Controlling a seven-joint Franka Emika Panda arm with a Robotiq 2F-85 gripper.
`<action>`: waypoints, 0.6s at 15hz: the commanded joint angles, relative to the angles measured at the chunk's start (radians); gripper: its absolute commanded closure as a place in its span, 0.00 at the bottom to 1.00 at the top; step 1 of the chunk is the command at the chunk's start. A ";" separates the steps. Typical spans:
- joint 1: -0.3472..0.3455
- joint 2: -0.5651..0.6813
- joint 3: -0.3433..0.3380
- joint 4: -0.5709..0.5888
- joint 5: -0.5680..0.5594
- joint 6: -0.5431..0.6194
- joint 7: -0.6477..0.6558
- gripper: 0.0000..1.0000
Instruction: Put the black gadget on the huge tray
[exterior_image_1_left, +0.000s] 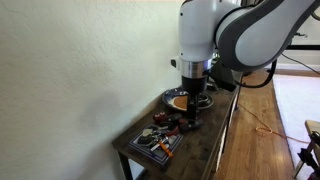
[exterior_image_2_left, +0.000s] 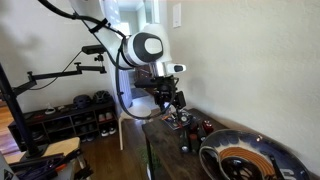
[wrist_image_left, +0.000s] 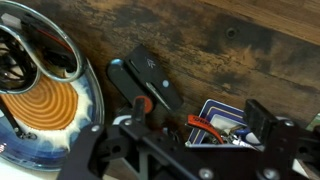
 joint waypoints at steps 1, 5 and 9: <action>0.015 0.000 -0.014 0.001 0.006 -0.001 -0.005 0.00; 0.015 0.005 -0.015 0.002 0.004 -0.002 -0.011 0.00; 0.002 0.030 -0.027 0.009 -0.005 0.009 -0.065 0.00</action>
